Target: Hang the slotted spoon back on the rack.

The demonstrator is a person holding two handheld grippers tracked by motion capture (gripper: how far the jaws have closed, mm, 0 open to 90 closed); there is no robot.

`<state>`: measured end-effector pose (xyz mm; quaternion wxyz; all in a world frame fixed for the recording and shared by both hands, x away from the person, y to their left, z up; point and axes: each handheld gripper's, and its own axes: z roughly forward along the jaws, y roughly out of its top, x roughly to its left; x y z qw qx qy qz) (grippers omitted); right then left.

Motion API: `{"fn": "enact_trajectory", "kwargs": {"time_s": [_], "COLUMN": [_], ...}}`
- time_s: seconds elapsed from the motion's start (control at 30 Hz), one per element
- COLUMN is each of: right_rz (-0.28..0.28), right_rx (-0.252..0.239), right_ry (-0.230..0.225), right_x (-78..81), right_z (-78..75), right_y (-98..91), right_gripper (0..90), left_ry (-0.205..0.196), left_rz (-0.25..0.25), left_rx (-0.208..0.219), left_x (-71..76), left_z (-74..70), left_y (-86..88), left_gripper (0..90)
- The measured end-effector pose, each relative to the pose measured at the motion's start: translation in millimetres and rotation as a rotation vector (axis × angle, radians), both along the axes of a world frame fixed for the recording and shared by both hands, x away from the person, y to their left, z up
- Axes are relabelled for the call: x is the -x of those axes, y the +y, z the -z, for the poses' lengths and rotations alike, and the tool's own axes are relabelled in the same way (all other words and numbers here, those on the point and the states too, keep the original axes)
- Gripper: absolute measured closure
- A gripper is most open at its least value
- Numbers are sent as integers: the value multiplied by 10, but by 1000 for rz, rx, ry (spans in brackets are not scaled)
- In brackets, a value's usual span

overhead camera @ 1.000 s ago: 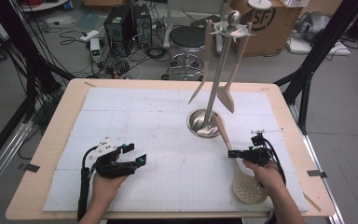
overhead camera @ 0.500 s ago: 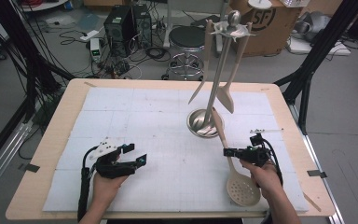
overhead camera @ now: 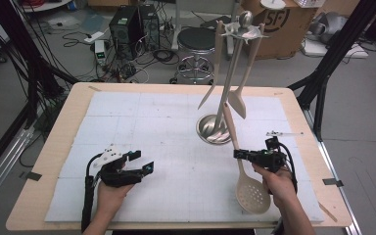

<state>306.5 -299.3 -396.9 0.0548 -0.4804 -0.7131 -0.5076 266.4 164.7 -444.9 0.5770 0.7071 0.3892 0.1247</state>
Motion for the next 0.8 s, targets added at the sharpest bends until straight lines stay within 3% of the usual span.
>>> {"fn": "enact_trajectory", "kwargs": {"time_s": [0.23, 0.43, 0.63, 0.8], "right_rz": [10, 37, 74, 128], "right_rx": [-40, -80, -82, -82], "right_ry": [-71, -136, -200, -293], "right_x": [32, 63, 85, 133], "right_z": [-245, -357, -428, -504], "right_y": [27, 75, 127, 171], "right_gripper": [784, 784, 784, 783], "left_ry": [-2, -2, -4, -5], "left_rz": [0, 2, 0, -1], "left_rx": [3, 6, 7, 8], "left_x": [-1, 2, 0, 1], "left_z": [0, -3, -5, -5], "left_y": [-3, 1, 9, 7], "left_gripper": [279, 279, 279, 279]}}
